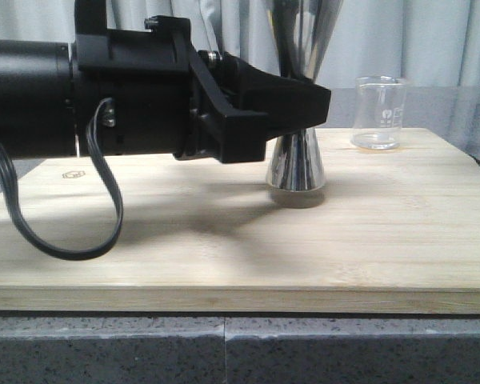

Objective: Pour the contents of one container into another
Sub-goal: 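Open the right gripper and withdraw it from the beaker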

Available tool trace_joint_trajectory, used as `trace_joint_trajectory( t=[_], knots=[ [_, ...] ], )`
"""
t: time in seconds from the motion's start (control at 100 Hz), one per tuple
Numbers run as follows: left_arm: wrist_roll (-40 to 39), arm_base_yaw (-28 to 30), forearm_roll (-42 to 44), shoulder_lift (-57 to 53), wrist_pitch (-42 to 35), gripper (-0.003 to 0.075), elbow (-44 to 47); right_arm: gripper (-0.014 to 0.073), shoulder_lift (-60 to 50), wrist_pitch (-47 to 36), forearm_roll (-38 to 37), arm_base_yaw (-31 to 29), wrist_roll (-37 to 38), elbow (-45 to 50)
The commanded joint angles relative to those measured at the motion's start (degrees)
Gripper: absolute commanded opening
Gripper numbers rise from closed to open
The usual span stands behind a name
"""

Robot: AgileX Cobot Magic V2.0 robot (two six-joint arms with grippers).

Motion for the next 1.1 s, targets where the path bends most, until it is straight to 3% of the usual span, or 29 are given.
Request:
trace_joint_trajectory(
  t=[0.0,0.8,1.09],
  knots=[
    [-0.37,0.39,-1.66,-1.76,-4.44,-0.0019,-1.81,0.0549,-2.34,-2.32,2.19,-0.16,0.98,-1.67],
    [-0.80,9.59,0.26,-5.48,0.18,-0.0019,-1.81,0.0549,-2.78,-2.32,0.28,-0.16,3.23,-1.67],
    [-0.80,10.29,0.40,-5.48,1.44,-0.0019,-1.81,0.0549,-2.78,-1.85,0.28,-0.16,3.23,-1.67]
  ],
)
